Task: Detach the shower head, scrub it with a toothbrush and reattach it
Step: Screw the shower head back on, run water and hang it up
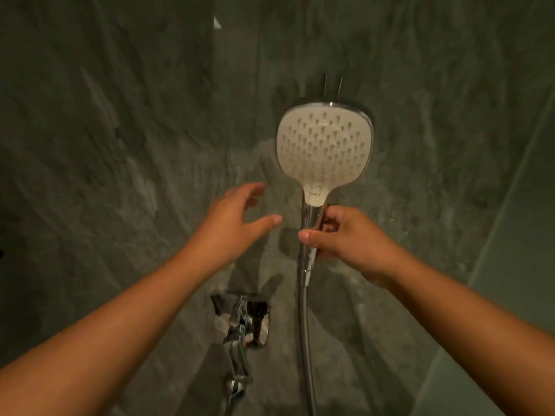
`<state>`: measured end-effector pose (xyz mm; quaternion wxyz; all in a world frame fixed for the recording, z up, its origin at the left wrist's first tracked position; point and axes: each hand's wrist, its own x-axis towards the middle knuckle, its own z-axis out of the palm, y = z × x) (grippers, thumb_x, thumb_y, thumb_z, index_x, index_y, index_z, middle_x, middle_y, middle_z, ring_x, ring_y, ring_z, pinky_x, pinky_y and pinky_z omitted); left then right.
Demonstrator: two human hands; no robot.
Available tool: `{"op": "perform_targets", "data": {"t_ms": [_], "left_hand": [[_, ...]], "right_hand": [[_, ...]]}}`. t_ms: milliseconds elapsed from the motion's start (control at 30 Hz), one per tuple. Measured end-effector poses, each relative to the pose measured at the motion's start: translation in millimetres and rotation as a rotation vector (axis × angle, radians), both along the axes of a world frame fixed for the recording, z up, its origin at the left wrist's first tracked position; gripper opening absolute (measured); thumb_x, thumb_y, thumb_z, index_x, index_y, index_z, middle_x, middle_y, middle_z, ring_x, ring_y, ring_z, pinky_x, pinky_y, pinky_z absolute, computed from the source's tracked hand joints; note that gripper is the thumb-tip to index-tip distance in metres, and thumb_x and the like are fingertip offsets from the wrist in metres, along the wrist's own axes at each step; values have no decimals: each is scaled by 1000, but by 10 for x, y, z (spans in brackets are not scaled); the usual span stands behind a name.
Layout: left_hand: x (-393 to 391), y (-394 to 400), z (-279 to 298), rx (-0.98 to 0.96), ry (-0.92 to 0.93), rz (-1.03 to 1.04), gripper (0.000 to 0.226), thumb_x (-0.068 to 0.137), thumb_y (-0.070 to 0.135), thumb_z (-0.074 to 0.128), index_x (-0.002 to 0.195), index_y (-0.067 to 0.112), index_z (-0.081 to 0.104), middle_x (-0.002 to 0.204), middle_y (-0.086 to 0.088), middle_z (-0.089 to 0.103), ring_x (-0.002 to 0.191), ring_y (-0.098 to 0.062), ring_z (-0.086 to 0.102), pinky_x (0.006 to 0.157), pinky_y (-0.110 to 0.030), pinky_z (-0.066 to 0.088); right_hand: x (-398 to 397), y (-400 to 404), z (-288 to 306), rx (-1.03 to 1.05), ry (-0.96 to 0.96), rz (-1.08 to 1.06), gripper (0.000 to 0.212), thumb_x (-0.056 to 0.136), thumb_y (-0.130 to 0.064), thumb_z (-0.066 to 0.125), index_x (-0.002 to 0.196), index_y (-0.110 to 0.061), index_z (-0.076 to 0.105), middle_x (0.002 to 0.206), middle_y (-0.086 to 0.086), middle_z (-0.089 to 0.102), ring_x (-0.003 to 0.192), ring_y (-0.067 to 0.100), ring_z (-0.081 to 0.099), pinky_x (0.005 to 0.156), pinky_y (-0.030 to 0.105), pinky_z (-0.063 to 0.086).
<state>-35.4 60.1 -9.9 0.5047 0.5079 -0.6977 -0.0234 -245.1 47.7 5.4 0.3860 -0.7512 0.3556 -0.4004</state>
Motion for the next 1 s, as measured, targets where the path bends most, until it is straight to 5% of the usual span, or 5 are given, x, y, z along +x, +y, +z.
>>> {"op": "perform_targets", "data": {"t_ms": [267,467,600,733,1000], "left_hand": [[186,-520,489,-155,-416,282,86,74,32,80,142,-1,39,144,-23,45,132,-39,44,112,-40,28],[147,-714,697,-243,-650,437,97,67,40,81,144,-2,36,145,-23,45,129,-42,46,108,-45,38],[194,-828,688,-191,-676,467,106,71,52,75,149,2,25,157,-18,28,143,-38,27,114,-47,29],[233,-938,619,-145,-677,485,113,70,63,69,152,6,16,162,-14,14,149,-33,13,116,-46,24],[225,-1054,520,-193,-632,487,117,61,60,78,148,4,26,157,-17,26,144,-38,26,111,-52,34]], "right_hand": [[-79,-203,1352,-196,-103,-55,11,84,-7,70,94,-8,65,86,11,67,81,27,68,77,45,60],[-147,-258,2141,-304,-124,-52,8,86,-7,67,91,-9,60,74,3,67,63,15,67,64,34,60],[-142,-317,2453,-343,-142,-63,11,87,-5,66,90,-13,58,78,5,62,61,14,64,61,33,60],[-113,-436,2633,-365,-140,-76,12,87,-6,66,88,-16,58,81,5,62,69,17,62,78,43,57],[-37,-679,2784,-393,-171,-49,13,86,-7,68,94,-15,62,88,4,65,67,11,66,64,30,60]]}}
